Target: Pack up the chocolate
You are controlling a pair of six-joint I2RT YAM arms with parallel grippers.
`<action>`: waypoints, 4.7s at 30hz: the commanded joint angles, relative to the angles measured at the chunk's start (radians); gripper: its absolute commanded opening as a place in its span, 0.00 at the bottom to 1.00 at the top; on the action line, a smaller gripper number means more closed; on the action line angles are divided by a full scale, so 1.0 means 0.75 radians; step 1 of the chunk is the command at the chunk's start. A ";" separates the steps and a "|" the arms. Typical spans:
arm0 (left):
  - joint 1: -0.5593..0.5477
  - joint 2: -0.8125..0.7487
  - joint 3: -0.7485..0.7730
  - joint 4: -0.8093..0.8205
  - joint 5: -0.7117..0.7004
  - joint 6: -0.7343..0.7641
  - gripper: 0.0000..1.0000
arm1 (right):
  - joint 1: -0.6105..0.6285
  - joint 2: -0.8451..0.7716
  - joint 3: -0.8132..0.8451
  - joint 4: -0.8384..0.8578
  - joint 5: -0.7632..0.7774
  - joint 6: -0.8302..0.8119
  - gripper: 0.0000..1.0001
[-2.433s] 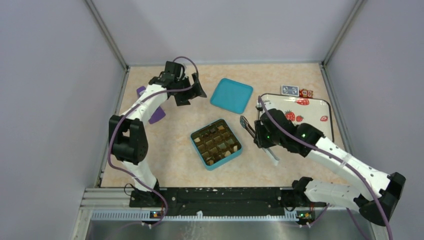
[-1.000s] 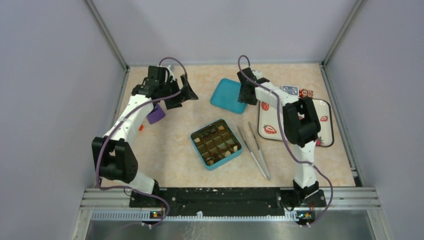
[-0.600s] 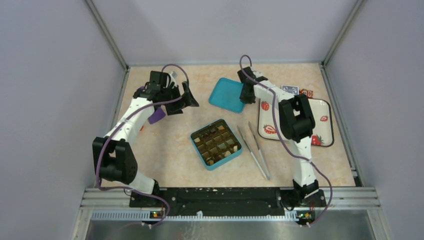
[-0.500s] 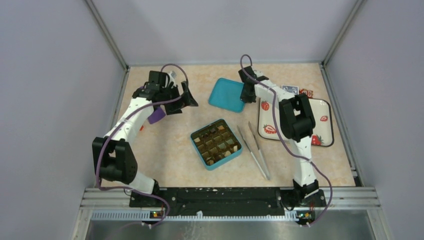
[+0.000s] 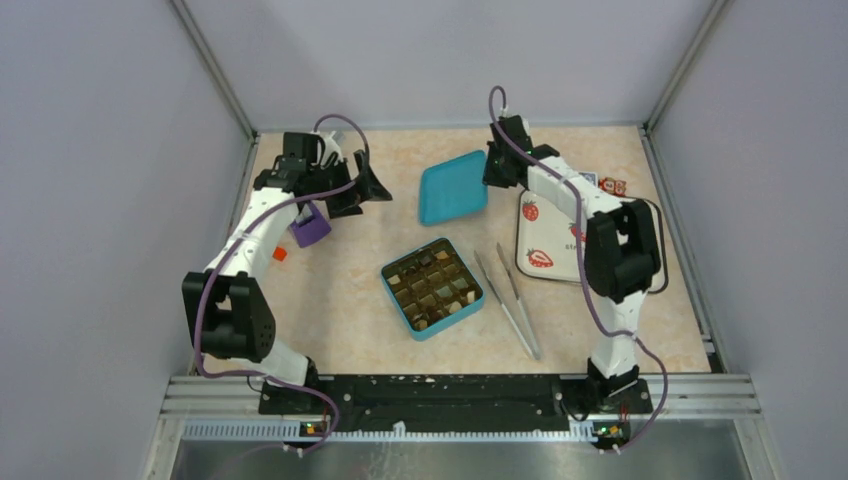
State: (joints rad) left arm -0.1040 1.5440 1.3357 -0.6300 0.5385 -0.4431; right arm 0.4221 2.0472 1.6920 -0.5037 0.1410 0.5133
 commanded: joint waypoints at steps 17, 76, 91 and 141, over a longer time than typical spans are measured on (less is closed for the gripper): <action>-0.004 0.165 -0.014 0.225 0.138 -0.149 0.99 | 0.004 -0.154 -0.085 -0.016 0.022 -0.159 0.32; -0.099 0.692 0.216 0.262 -0.020 -0.033 0.79 | -0.033 -0.026 -0.039 0.158 -0.331 0.087 0.00; -0.090 0.680 0.106 0.403 0.168 -0.080 0.93 | -0.057 -0.193 -0.384 0.506 -0.486 0.163 0.00; 0.042 0.150 0.121 0.851 0.952 -0.489 0.00 | -0.210 -0.667 -0.646 0.950 -1.298 0.164 0.68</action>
State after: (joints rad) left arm -0.0727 1.7134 1.4910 -0.2054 1.0946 -0.6712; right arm 0.2588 1.6264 1.2484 0.0467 -0.6601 0.6292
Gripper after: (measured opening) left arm 0.149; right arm 0.674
